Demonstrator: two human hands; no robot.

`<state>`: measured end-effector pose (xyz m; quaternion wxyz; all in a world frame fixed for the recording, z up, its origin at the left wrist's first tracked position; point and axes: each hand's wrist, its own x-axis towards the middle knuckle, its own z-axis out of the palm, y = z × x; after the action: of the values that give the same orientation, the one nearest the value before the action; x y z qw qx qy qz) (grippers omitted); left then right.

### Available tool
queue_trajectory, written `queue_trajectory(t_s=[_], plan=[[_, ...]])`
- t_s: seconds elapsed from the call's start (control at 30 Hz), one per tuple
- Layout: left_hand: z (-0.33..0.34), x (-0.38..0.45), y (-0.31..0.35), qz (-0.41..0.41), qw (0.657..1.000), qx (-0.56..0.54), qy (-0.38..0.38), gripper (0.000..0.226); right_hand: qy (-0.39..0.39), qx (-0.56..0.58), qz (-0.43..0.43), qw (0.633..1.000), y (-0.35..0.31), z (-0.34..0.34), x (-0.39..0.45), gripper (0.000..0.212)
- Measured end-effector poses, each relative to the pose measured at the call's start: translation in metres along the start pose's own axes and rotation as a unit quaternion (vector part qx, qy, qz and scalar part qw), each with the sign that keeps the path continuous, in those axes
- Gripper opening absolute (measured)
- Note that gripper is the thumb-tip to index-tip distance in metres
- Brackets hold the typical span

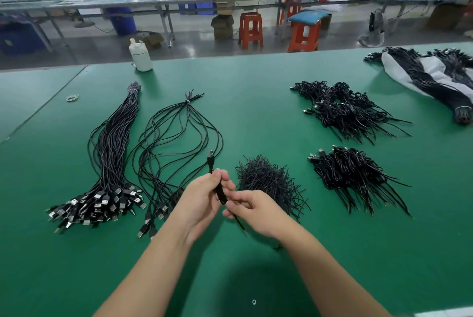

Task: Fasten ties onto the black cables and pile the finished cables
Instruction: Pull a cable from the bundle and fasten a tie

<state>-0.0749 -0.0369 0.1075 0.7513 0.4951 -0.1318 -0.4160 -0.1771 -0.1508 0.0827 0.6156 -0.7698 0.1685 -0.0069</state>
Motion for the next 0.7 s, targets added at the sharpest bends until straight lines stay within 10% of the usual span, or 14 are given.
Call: queue_trajectory(t_s=[0.33, 0.7], plan=[[-0.004, 0.002, -0.007, -0.048, 0.991, -0.061, -0.112, 0.025, 0.039, 0.128, -0.036, 0.990, 0.005, 0.005, -0.001, 0.026], [-0.010, -0.014, 0.023, -0.082, 0.973, 0.127, -0.174, 0.031, 0.055, 0.087, -0.068, 0.992, 0.001, 0.009, -0.005, 0.027]])
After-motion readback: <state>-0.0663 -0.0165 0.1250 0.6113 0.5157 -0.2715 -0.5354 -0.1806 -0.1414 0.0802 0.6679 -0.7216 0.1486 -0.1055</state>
